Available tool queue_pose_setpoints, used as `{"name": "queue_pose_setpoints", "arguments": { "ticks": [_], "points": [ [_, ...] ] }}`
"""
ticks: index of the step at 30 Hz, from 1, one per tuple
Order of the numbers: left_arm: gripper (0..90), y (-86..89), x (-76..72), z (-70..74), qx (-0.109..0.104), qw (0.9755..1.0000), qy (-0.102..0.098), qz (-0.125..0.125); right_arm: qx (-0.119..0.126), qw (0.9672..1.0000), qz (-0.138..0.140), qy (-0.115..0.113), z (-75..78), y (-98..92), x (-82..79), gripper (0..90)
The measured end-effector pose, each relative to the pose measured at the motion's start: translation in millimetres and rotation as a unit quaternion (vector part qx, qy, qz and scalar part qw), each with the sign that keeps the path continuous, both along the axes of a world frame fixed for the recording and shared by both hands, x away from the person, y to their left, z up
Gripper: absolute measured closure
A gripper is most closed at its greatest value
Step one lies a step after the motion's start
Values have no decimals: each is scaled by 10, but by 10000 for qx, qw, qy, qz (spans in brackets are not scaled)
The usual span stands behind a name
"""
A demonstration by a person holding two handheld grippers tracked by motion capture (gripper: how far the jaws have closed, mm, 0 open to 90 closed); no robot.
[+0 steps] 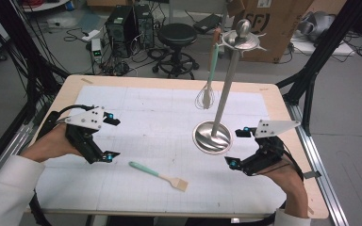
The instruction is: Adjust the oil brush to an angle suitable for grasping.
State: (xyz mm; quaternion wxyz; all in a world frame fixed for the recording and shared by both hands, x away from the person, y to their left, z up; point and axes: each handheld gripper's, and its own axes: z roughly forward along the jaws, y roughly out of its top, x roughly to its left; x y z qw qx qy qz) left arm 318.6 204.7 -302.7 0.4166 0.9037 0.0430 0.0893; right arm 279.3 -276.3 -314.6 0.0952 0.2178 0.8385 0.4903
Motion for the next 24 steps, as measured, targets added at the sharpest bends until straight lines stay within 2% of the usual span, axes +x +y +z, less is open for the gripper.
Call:
{"name": "queue_pose_setpoints", "arguments": {
  "ticks": [6,20,21,23,24],
  "points": [
    [25,-109,34,-67,263,9996,44,-88,-8,10000,3,17,-2,5,1,2],
    [25,-357,127,-218,613,9973,116,-375,-32,10000,63,-12,-6,19,10,2],
    [31,-369,129,-225,601,9973,140,-390,-32,10000,63,-14,-6,18,10,2],
    [125,-391,141,-235,610,9967,204,-496,-24,10000,63,-13,-5,18,8,2],
    [138,-405,145,-244,654,9963,223,-517,-12,10000,61,-6,-3,18,7,2]
  ]
}}
